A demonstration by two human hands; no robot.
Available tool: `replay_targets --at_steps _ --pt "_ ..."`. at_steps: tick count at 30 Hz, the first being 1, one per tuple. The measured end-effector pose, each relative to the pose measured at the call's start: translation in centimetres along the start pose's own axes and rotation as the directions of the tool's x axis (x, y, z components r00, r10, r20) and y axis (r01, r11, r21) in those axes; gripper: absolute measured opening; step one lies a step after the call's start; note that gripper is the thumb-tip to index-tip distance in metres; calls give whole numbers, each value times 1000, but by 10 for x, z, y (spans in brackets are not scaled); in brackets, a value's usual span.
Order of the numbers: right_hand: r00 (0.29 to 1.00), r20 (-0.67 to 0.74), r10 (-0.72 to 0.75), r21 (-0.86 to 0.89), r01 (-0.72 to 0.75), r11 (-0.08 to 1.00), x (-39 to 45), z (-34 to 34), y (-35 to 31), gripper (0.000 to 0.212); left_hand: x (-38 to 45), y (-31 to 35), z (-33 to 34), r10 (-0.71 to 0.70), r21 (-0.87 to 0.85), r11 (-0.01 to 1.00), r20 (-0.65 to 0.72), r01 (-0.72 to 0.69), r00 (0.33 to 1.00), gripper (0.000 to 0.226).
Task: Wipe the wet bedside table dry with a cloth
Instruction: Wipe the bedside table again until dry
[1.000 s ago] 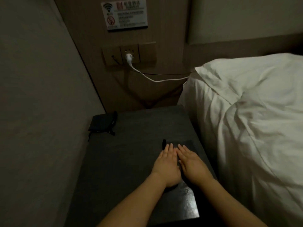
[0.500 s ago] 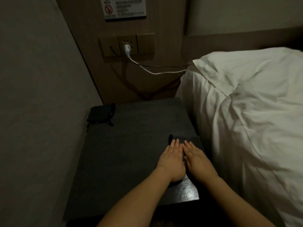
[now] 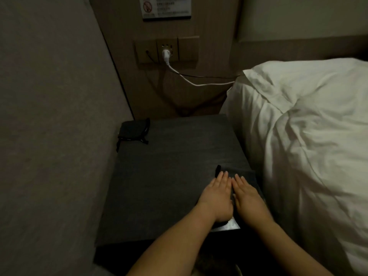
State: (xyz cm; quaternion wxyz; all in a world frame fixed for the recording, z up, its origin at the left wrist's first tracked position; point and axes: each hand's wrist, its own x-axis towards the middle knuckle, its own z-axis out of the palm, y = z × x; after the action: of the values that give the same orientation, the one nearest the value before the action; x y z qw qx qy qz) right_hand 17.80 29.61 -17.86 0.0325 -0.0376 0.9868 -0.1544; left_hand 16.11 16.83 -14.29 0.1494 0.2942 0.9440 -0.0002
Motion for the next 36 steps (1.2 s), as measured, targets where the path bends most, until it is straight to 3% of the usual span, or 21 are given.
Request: replay_targets --at_steps 9,18,36 --pt "1000 -22 13 9 -12 1000 -25 11 -35 57 -36 -13 9 4 -4 1000 27 -4 1000 66" --pt "993 105 -47 -12 48 999 -37 14 -89 55 -86 -43 19 -66 -69 995 49 69 997 67" --pt "915 195 -352 98 339 936 -11 58 -217 54 -185 -138 44 -356 -85 930 22 357 934 67"
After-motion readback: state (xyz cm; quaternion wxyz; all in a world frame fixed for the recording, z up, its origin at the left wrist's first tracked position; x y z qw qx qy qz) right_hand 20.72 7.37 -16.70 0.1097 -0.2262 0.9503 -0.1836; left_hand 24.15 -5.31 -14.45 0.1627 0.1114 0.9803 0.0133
